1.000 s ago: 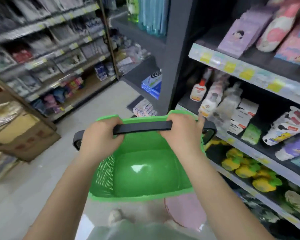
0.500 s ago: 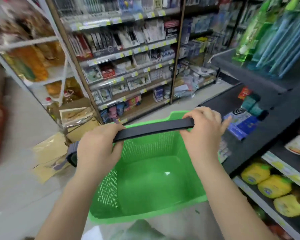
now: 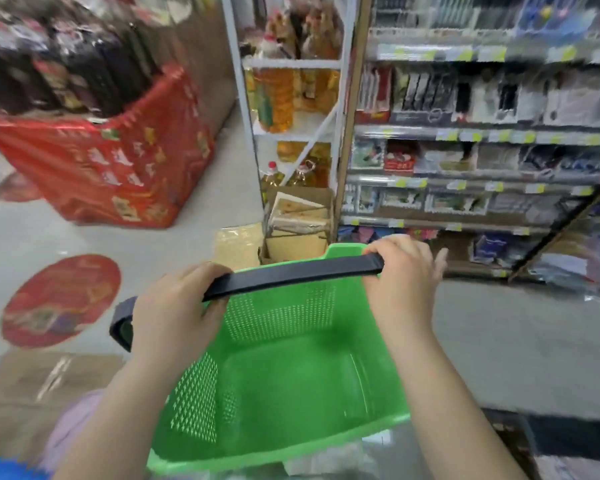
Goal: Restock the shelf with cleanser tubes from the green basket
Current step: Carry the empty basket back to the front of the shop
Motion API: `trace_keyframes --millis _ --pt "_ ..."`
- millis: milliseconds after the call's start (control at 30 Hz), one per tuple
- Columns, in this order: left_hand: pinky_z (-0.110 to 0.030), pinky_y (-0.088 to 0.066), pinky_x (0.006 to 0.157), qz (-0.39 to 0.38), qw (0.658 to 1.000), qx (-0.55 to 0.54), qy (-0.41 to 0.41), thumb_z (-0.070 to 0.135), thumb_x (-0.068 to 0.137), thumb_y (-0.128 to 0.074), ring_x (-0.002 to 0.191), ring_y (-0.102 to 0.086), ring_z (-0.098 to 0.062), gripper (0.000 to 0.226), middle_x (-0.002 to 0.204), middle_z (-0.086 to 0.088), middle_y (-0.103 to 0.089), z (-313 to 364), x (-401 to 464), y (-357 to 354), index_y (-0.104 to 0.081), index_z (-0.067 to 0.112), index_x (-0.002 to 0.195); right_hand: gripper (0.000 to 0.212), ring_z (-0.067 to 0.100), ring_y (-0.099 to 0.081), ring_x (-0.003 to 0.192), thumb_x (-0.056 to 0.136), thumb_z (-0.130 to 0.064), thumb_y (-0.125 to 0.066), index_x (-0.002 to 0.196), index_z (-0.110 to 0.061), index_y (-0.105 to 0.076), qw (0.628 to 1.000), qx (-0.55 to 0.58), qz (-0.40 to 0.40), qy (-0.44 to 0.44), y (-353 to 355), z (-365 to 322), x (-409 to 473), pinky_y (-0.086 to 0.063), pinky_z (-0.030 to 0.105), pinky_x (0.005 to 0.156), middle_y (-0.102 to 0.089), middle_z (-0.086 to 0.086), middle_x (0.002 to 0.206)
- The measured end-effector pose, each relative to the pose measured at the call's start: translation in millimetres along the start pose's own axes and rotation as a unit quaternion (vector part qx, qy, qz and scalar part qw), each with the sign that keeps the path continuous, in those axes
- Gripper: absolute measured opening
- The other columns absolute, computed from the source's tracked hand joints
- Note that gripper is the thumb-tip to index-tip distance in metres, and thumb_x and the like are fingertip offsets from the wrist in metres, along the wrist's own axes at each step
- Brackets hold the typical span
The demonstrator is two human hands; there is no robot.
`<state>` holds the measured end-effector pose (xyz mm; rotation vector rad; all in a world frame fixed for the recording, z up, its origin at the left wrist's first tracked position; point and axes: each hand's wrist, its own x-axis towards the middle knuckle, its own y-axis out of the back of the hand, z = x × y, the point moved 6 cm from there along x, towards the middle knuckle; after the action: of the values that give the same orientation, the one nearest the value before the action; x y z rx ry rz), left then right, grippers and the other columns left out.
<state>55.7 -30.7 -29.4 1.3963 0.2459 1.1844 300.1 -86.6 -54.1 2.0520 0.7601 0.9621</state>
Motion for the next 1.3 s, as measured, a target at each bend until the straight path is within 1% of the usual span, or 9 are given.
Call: trace_keyframes --millis 133,200,333,467,567,667,900,1067,1300 --pt "-0.031 -0.047 0.052 0.006 0.996 0.043 0.083 0.018 0.061 -0.059 0.059 -0.064 -0.028 0.028 0.070 -0.001 -0.067 -23.6 28.7 -4.2 -0.054 0.025 0.088 0.013 0.028 -0.053 0.096 0.073 -0.013 -0.074 0.085 -0.018 -0.071 0.992 0.044 -0.066 0.094 -41.4 -27.1 67.3 -0.022 0.052 0.109 -0.065 0.000 0.089" --pt "-0.034 -0.051 0.054 0.010 0.991 0.054 0.118 0.017 0.061 -0.059 0.062 -0.064 -0.029 0.032 0.072 0.000 -0.067 -34.7 44.6 -4.8 -0.048 0.027 0.089 0.012 0.030 -0.055 0.088 0.070 -0.012 -0.076 0.080 -0.016 -0.071 0.984 0.083 -0.078 0.136 -57.1 -42.4 99.0 -0.036 0.046 0.095 -0.066 0.002 0.083" --pt "-0.034 -0.052 0.061 0.053 0.980 0.096 0.168 0.020 0.067 -0.054 0.068 -0.065 -0.026 0.019 0.074 0.000 -0.067 -53.2 71.3 3.6 -0.059 0.018 0.086 0.018 0.030 -0.054 0.079 0.061 -0.006 -0.077 0.077 -0.014 -0.072 0.966 0.157 -0.088 0.187 -84.8 -80.9 151.1 -0.038 0.039 0.076 -0.067 0.005 0.077" --pt "-0.040 -0.051 0.070 0.116 0.949 0.133 0.260 -0.005 0.056 -0.076 0.075 -0.066 -0.030 0.037 0.083 -0.008 -0.070 -89.9 78.0 13.5 -0.067 0.011 0.089 0.012 0.031 -0.055 0.078 0.063 -0.016 -0.066 0.073 -0.016 -0.071 0.950 0.205 -0.078 0.222 -110.2 -131.5 186.1 -0.040 0.043 0.077 -0.068 0.005 0.074" --pt "-0.041 -0.052 0.067 0.150 0.917 0.159 0.332 0.005 0.059 -0.066 0.076 -0.065 -0.032 0.040 0.086 -0.008 -0.070 -131.6 71.9 15.8 -0.058 0.024 0.093 0.015 0.034 -0.057 0.074 0.057 -0.009 -0.070 0.070 -0.017 -0.070 0.935 0.227 -0.093 0.255 -141.4 -168.3 206.3 -0.042 0.045 0.075 -0.066 0.006 0.069" --pt "-0.039 -0.050 0.066 0.162 0.887 0.188 0.390 0.011 0.055 -0.059 0.074 -0.065 -0.034 0.036 0.083 -0.008 -0.071 -174.1 65.7 13.3 -0.065 0.017 0.090 0.024 0.035 -0.056 0.076 0.054 0.002 -0.077 0.070 -0.015 -0.070 0.922 0.232 -0.137 0.278 -179.9 -203.7 220.6 -0.040 0.045 0.077 -0.067 0.007 0.070" --pt "-0.032 -0.038 0.068 0.214 0.857 0.185 0.430 0.006 0.052 -0.063 0.070 -0.061 -0.031 0.031 0.074 -0.011 -0.068 -266.9 73.9 21.6 -0.069 0.005 0.083 0.022 0.032 -0.054 0.080 0.059 0.001 -0.078 0.076 -0.012 -0.072 0.905 0.218 -0.191 0.312 -253.1 -290.4 252.5 -0.030 0.035 0.073 -0.068 0.006 0.075" --pt "-0.036 -0.042 0.070 0.259 0.807 0.143 0.511 -0.013 0.061 -0.073 0.076 -0.063 -0.034 0.033 0.081 -0.016 -0.069 -337.1 81.7 25.7 -0.070 0.002 0.090 0.024 0.032 -0.054 0.081 0.063 0.000 -0.076 0.073 -0.019 -0.068 0.894 0.238 -0.245 0.291 -305.2 -343.8 278.5 -0.044 0.051 0.078 -0.052 -0.009 0.067" --pt "-0.020 -0.035 0.067 0.287 0.773 0.110 0.554 -0.011 0.064 -0.074 0.074 -0.058 -0.023 0.032 0.081 -0.013 -0.069 -407.3 103.9 19.0 -0.071 0.004 0.092 0.020 0.032 -0.053 0.084 0.063 0.001 -0.075 0.077 -0.014 -0.069 0.870 0.260 -0.275 0.317 -376.6 -416.3 303.7 -0.044 0.052 0.081 -0.050 -0.008 0.071"
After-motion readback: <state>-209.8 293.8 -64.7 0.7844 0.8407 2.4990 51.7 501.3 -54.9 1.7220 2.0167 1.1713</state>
